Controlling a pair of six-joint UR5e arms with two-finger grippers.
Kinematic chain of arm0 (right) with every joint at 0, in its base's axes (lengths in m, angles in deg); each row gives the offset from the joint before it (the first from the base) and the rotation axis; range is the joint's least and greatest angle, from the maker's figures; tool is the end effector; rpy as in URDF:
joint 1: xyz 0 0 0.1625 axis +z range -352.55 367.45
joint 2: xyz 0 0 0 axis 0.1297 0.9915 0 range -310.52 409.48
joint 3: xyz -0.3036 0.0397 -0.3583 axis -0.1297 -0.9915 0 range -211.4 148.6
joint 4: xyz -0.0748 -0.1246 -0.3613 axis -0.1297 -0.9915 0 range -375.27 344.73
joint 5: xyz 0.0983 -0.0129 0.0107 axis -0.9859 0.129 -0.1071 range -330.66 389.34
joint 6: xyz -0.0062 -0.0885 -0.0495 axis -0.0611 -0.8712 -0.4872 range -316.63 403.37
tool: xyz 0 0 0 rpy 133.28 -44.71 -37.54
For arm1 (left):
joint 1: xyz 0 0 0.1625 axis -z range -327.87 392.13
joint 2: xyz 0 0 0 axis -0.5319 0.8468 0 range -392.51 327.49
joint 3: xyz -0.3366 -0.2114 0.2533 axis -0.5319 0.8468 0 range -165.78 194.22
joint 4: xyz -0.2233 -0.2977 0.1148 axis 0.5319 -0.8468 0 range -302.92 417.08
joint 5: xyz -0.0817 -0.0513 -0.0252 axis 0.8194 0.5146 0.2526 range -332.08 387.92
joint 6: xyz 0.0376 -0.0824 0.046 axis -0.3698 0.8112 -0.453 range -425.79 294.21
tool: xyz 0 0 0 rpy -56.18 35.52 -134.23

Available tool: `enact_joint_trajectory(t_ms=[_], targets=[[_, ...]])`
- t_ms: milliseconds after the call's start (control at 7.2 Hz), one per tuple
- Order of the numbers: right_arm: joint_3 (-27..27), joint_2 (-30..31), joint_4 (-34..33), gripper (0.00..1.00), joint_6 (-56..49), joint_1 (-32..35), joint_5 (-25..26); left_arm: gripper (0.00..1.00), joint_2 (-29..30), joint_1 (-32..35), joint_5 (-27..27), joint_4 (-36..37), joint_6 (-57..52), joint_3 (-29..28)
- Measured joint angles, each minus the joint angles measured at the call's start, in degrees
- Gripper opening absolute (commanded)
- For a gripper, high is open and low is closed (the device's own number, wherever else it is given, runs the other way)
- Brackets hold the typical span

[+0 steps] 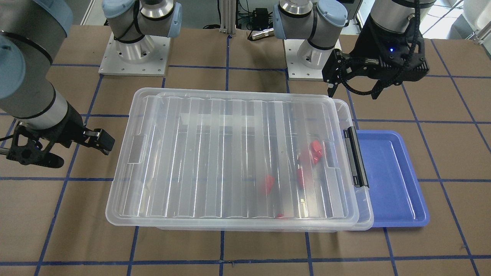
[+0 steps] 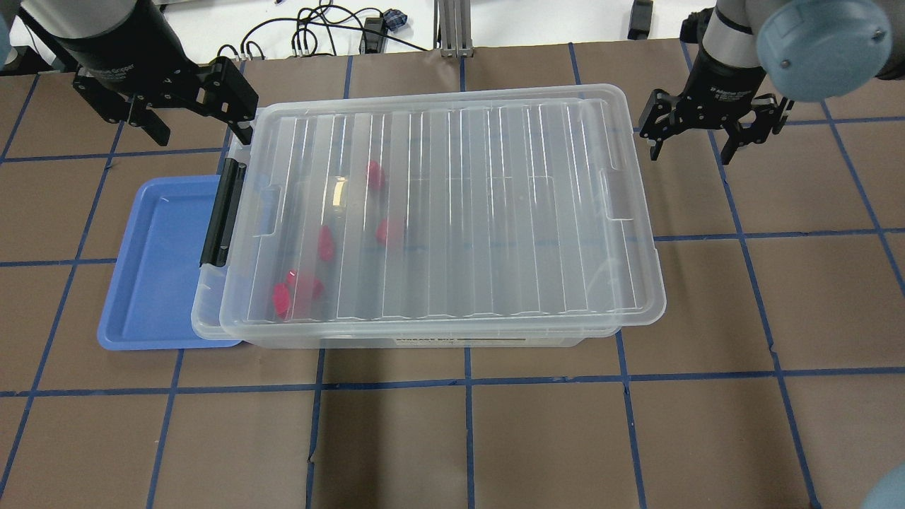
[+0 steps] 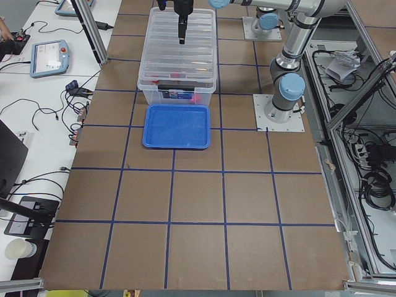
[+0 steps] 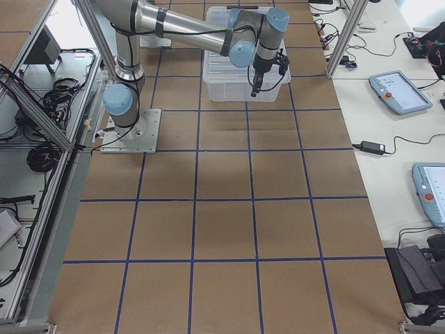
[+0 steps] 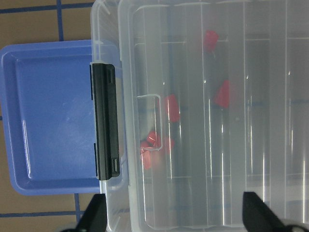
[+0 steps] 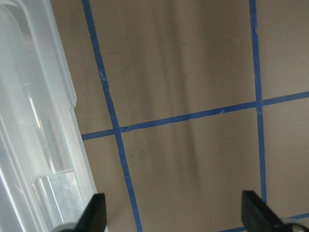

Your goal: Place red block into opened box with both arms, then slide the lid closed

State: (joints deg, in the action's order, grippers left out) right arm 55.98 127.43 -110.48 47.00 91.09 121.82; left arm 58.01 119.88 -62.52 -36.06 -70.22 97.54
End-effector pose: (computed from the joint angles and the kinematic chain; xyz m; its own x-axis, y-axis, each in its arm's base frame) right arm 0.0670 -0.5623 0.4549 -0.9843 0.1700 0.0477 0.1731 0.9824 0.0707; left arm -0.1138 -0.4778 0.5769 -0.9992 0.0374 -0.0116 0.0379 0.9979 -0.0520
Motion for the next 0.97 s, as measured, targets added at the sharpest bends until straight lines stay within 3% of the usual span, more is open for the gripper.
enact_joint_trajectory(t_ms=[556, 972], targets=[[-0.29, 8.89, 6.88, 1.00, 1.07, 1.30, -1.89, 1.00, 0.04, 0.05, -0.05, -0.01, 0.04, 0.06], [0.05, 10.28, 7.45, 1.00, 4.59, 3.80, -4.32, 1.00, 0.30, 0.05, -0.15, 0.00, 0.04, -0.15]])
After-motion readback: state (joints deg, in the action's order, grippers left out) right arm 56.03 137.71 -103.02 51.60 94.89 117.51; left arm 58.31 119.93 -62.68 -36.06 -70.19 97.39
